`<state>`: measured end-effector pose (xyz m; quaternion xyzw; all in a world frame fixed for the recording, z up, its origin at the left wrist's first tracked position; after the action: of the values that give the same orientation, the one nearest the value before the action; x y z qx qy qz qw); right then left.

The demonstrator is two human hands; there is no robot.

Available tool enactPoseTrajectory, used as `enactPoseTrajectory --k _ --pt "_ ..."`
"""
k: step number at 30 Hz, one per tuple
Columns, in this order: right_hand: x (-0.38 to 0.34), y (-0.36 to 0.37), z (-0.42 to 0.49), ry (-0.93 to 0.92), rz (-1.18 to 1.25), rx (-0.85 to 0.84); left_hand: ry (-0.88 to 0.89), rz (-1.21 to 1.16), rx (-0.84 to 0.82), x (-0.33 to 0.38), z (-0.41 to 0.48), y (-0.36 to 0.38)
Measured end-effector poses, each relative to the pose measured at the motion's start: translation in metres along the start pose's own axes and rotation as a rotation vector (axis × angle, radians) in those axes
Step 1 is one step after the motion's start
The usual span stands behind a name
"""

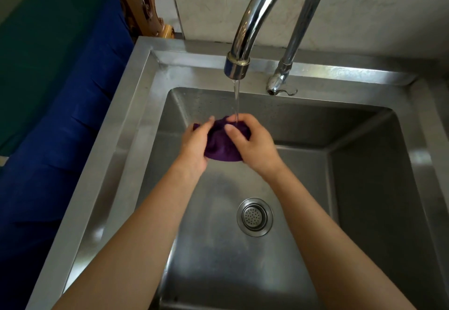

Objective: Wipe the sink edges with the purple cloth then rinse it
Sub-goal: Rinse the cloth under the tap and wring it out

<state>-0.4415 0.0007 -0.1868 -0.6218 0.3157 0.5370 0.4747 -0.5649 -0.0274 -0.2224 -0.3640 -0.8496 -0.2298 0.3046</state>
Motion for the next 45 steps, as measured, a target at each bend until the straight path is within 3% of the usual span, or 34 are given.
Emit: enactPoseTrajectory --k 1,4,8,13,16,19,21,25,29,34,37,42,45 --pt "-0.012 0.006 -0.001 -0.072 -0.094 0.004 0.035 0.032 0.035 -0.002 0.002 0.001" --pt "-0.034 0.017 0.002 -0.185 -0.498 0.013 -0.046 0.033 -0.110 -0.012 -0.005 0.016" --pt "-0.035 0.011 0.016 -0.093 -0.668 0.043 -0.155 -0.074 -0.086 -0.018 -0.014 0.025" --pt "-0.009 -0.007 0.026 0.075 -0.487 0.169 0.089 0.168 0.103 -0.013 -0.014 0.023" --pt "0.005 -0.008 0.028 0.083 -0.379 -0.022 0.244 0.261 0.154 -0.002 -0.020 0.017" --pt "0.004 -0.008 0.020 0.053 -0.327 -0.161 0.182 0.285 0.146 0.007 -0.017 0.013" --pt "-0.004 -0.006 0.011 -0.008 -0.302 -0.109 0.106 0.260 0.161 0.009 -0.012 0.012" --pt "-0.022 0.012 -0.006 -0.105 -0.340 -0.025 0.162 0.227 0.152 0.006 -0.016 0.015" --pt "-0.029 0.011 -0.002 -0.031 -0.378 0.100 0.260 0.305 0.082 0.003 -0.029 0.019" --pt "-0.017 0.005 0.012 0.080 -0.394 0.168 0.290 0.387 0.136 0.001 -0.029 0.024" --pt "-0.005 0.000 0.023 0.154 -0.366 0.152 0.268 0.374 0.180 -0.003 -0.026 0.024" --pt "0.019 -0.003 0.029 0.278 -0.162 0.110 0.458 0.421 0.229 0.008 -0.036 0.025" --pt "0.021 -0.004 0.025 0.302 -0.129 0.042 0.443 0.322 0.237 0.015 -0.035 0.022"
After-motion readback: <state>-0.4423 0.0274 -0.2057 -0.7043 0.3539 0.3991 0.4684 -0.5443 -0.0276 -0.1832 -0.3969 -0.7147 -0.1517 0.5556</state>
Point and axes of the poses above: each hand's wrist, its own z-axis towards the middle knuckle, its own y-axis out of the palm, x = y × z, the point moved 5 cm from there along z, towards the middle knuckle, and after that the axes turned 8 degrees about -y, right-handed, at the moved point
